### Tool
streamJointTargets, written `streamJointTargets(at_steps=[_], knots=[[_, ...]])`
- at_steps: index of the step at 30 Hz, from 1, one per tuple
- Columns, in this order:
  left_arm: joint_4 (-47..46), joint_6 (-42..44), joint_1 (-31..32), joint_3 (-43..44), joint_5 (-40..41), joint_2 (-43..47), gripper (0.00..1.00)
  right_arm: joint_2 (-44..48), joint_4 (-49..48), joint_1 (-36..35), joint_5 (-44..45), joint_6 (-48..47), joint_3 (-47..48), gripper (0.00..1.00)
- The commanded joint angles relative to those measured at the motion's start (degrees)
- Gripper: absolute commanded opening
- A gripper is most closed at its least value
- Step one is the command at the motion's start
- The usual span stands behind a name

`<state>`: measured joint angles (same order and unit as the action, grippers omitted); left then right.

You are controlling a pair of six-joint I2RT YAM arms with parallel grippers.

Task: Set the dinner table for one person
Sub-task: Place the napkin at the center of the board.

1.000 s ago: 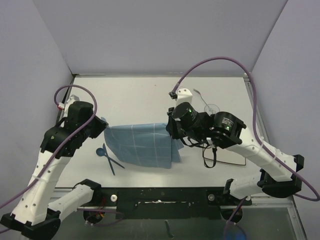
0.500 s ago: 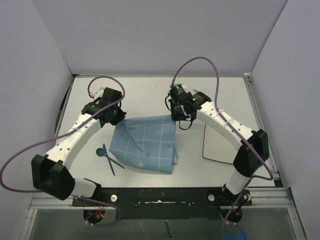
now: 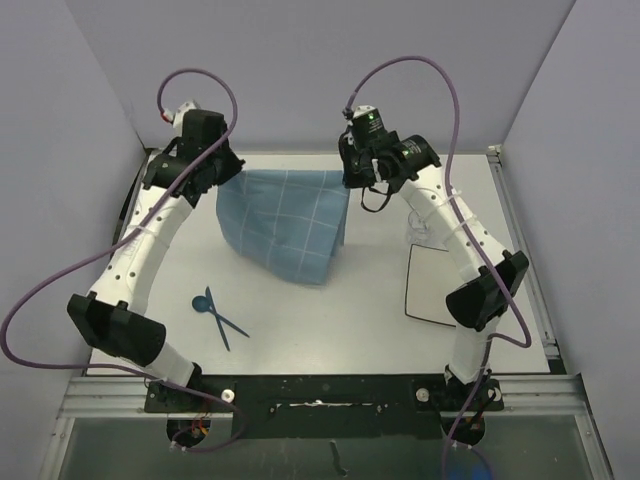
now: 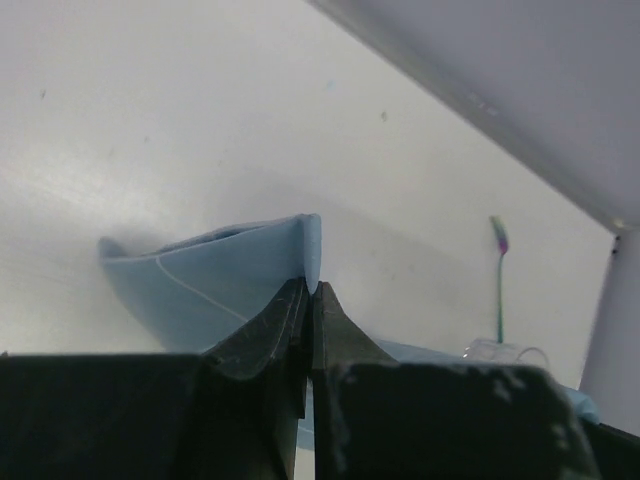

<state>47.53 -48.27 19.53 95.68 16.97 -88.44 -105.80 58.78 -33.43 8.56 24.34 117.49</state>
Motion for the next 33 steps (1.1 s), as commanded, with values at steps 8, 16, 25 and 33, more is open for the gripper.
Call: streamJointTargets(at_steps=[8,16,25,33], knots=[[2.3,4.8,-1.1,3.8,3.5,13.7,0.00,8.8,6.2,0.7,4.6,-3.3,3.4,0.00],[7.9,1.7,-0.9,-2.2,3.8,26.4,0.00,17.3,9.1,-2.5,7.4,-1.1,-0.7,0.00],[13.2,0.2,-0.9,3.9,0.1,28.8,0.00,18.4,16.6,-7.6,10.8,1.3,10.9,0.00],[13.5,0.1,-0.9,0.8,-0.1,30.8,0.00,20.7,13.2,-9.3,10.1,3.0,2.5,0.00]])
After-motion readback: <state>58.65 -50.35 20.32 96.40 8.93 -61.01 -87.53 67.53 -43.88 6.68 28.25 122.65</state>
